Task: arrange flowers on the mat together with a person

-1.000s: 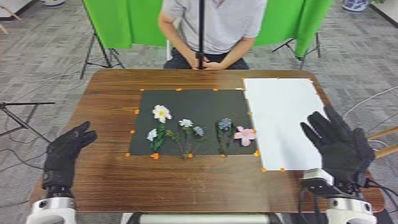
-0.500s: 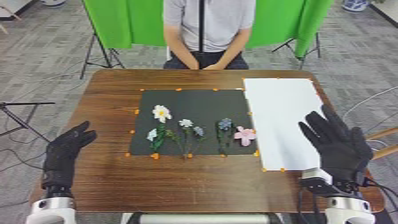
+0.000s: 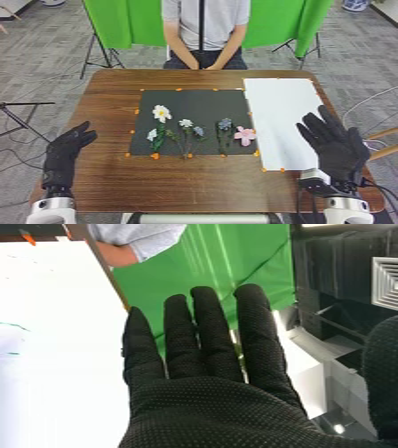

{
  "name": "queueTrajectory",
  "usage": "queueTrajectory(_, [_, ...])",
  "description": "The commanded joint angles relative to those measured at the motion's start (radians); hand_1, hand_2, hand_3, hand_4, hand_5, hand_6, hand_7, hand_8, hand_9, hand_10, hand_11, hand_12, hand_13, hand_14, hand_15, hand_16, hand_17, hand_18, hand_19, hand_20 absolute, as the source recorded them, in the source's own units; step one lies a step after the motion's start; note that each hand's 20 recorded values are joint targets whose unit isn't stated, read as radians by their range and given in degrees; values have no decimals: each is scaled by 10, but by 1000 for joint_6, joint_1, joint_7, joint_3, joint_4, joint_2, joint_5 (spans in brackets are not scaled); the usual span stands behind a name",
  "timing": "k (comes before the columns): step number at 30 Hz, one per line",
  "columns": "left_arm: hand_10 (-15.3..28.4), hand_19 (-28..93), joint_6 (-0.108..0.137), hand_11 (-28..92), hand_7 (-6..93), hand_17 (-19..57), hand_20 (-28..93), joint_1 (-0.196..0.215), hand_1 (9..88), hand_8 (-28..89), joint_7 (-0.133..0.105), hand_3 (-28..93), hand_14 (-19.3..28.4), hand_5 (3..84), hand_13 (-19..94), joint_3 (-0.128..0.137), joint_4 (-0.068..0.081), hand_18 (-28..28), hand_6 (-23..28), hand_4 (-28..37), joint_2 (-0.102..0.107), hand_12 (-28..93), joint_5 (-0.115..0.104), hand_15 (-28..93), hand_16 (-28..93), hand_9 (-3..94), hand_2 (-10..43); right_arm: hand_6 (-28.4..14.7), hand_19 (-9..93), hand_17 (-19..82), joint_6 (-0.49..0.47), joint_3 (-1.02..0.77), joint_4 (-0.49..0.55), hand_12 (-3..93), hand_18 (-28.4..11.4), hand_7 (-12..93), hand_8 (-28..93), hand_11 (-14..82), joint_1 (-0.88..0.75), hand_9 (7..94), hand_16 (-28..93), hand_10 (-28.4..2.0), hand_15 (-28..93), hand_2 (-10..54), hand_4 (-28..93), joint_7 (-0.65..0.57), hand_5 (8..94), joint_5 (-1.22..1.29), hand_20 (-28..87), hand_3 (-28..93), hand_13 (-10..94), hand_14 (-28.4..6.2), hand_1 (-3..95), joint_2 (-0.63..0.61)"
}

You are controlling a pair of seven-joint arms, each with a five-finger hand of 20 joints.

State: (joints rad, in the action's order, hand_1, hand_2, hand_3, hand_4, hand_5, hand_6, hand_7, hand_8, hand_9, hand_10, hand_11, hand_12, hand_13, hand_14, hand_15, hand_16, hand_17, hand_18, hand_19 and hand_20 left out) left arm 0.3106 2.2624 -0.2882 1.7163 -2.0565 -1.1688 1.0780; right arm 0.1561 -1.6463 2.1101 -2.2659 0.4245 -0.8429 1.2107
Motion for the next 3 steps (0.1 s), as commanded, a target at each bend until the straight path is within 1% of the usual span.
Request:
queueTrajectory(1, [148, 45, -6, 189, 104, 130, 204, 12, 260, -64, 9, 697, 171, 503, 436, 3, 0, 111, 57, -266, -8, 120, -1, 139, -10, 508, -6, -3, 14, 194, -8, 1, 4, 99, -149, 93, -85, 50, -12, 446, 62, -146, 119, 51, -187, -3, 449, -12, 260, 768, 327, -115, 27, 5])
queueTrajectory(3, [148, 45, -6, 190, 103, 130, 204, 12, 261, -64, 9, 697, 172, 504, 436, 3, 0, 111, 57, -266, -8, 121, -3, 138, -10, 508, -5, -4, 14, 195, -7, 1, 5, 99, -149, 93, -85, 51, -12, 448, 62, -145, 120, 52, -187, -2, 450, -12, 260, 768, 329, -117, 27, 6])
